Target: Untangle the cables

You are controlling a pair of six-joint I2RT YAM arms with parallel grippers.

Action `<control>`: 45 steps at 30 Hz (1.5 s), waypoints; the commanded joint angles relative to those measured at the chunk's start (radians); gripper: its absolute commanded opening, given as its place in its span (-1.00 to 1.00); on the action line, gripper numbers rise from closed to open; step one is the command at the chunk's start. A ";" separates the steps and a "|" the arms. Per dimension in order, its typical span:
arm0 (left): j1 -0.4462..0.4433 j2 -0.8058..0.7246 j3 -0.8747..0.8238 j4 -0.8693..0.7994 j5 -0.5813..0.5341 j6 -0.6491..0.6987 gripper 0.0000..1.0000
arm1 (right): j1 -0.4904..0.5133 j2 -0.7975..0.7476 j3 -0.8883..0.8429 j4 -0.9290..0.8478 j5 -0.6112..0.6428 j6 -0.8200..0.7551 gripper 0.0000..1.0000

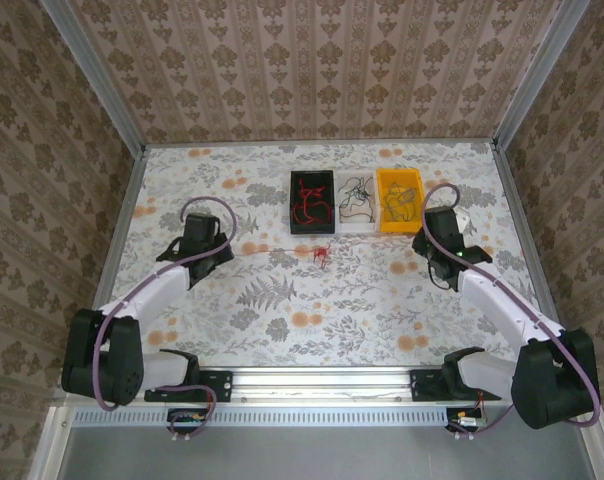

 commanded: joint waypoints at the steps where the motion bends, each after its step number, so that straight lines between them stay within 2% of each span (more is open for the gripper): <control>1: -0.026 0.050 -0.006 0.016 0.011 0.020 -1.00 | -0.008 -0.006 -0.045 -0.032 0.036 0.099 -0.07; 3: -0.052 0.081 0.003 0.031 0.034 0.031 -1.00 | -0.006 0.004 -0.050 0.007 -0.008 0.088 0.08; 8: -0.087 0.139 0.022 0.058 0.066 0.032 -1.00 | 0.051 0.082 -0.012 0.165 -0.247 -0.125 0.14; 12: -0.091 0.153 0.025 0.075 0.073 0.031 -1.00 | 0.178 0.252 0.108 0.155 -0.545 -0.364 0.11; 15: -0.091 0.155 0.030 0.081 0.081 0.037 -1.00 | 0.319 0.375 0.213 0.076 -0.624 -0.492 0.10; 18: -0.094 0.156 0.034 0.081 0.078 0.036 -1.00 | 0.442 0.470 0.311 0.005 -0.638 -0.600 0.14; 20: -0.096 0.157 0.033 0.087 0.081 0.032 -1.00 | 0.484 0.524 0.368 -0.025 -0.612 -0.633 0.18; 27: -0.099 0.149 0.033 0.095 0.088 0.029 -1.00 | 0.501 0.684 0.515 -0.097 -0.539 -0.682 0.22; 32: -0.099 0.140 0.030 0.101 0.087 0.028 -1.00 | 0.518 0.774 0.581 -0.130 -0.515 -0.729 0.17; 37: -0.099 0.143 0.026 0.108 0.087 0.024 -1.00 | 0.537 0.834 0.597 -0.141 -0.481 -0.751 -0.05; 39: -0.098 0.144 0.022 0.114 0.089 0.019 -1.00 | 0.539 0.830 0.590 -0.124 -0.475 -0.743 -0.41; 42: -0.099 0.149 0.018 0.123 0.096 0.017 -1.00 | 0.538 0.794 0.575 -0.095 -0.461 -0.737 -0.86; 45: -0.099 0.156 0.018 0.123 0.096 0.016 -1.00 | 0.535 0.722 0.565 -0.071 -0.456 -0.722 -0.98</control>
